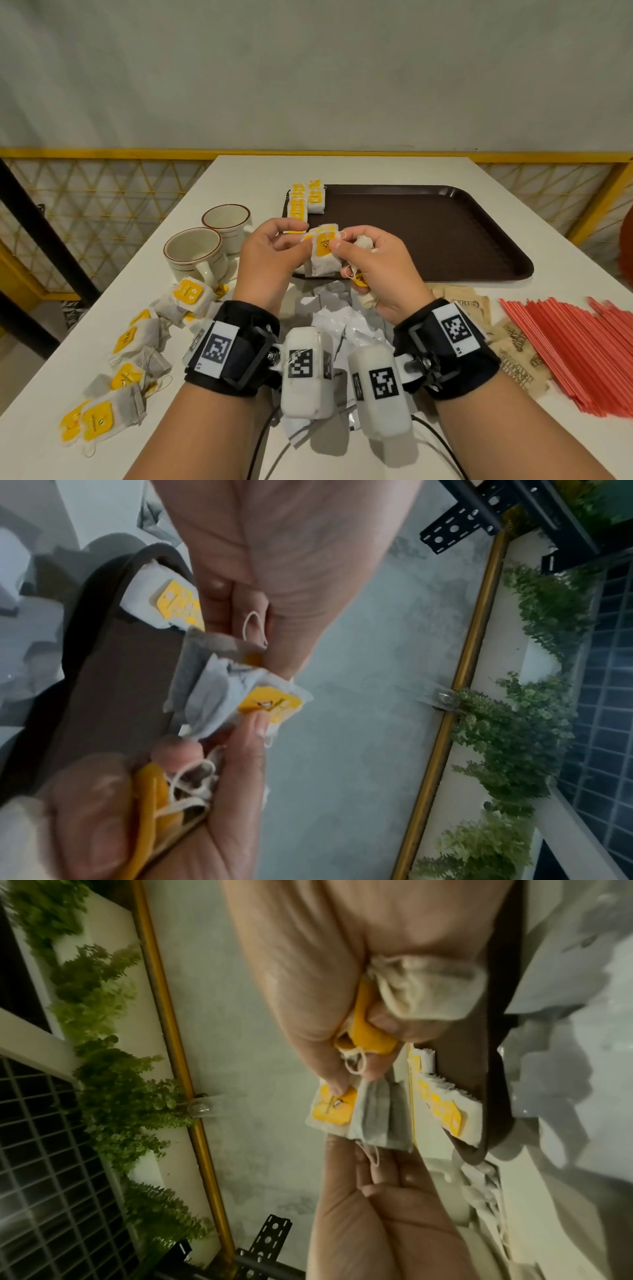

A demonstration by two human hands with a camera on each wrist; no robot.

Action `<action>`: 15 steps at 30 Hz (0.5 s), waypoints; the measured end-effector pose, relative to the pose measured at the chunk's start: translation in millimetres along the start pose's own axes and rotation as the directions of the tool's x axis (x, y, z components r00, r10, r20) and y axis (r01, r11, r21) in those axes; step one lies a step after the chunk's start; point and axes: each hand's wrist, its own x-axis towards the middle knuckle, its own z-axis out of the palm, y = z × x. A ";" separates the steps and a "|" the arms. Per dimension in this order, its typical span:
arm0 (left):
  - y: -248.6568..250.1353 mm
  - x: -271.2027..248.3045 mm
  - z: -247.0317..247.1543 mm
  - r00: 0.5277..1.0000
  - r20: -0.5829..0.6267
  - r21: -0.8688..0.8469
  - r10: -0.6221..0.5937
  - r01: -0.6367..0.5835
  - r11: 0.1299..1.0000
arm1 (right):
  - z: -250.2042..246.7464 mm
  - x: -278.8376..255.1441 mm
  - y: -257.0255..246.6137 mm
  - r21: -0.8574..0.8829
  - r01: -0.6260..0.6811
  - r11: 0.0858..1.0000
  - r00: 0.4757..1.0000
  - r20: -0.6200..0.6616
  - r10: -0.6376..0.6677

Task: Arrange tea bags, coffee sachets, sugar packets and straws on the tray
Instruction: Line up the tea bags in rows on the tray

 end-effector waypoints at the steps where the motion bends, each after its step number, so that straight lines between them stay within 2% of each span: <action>1: -0.2 -0.3 1.0 1.000 -0.006 -0.007 -0.001 0.001 1.000 | 0.4 -0.5 0.0 0.005 0.002 1.000 1.000 -0.001 -0.002; 5: 1.0 -1.8 3.6 0.999 -0.034 -0.015 -0.004 0.003 1.000 | 1.5 -2.6 -2.3 -0.014 0.014 1.000 1.000 0.007 -0.013; 9: 2.8 -0.9 4.6 0.999 -0.048 -0.048 -0.015 0.012 0.999 | -1.9 0.2 -3.4 0.005 0.009 1.000 0.998 -0.054 -0.009; 13: 2.8 -3.5 5.2 0.999 0.030 0.052 0.034 -0.035 0.998 | -4.9 2.5 -1.8 0.007 0.005 1.000 0.996 -0.089 -0.004; 15: 1.2 -3.8 4.9 0.999 0.033 0.068 0.029 -0.031 0.997 | -5.0 2.2 -2.2 -0.001 -0.003 1.000 0.996 -0.088 0.003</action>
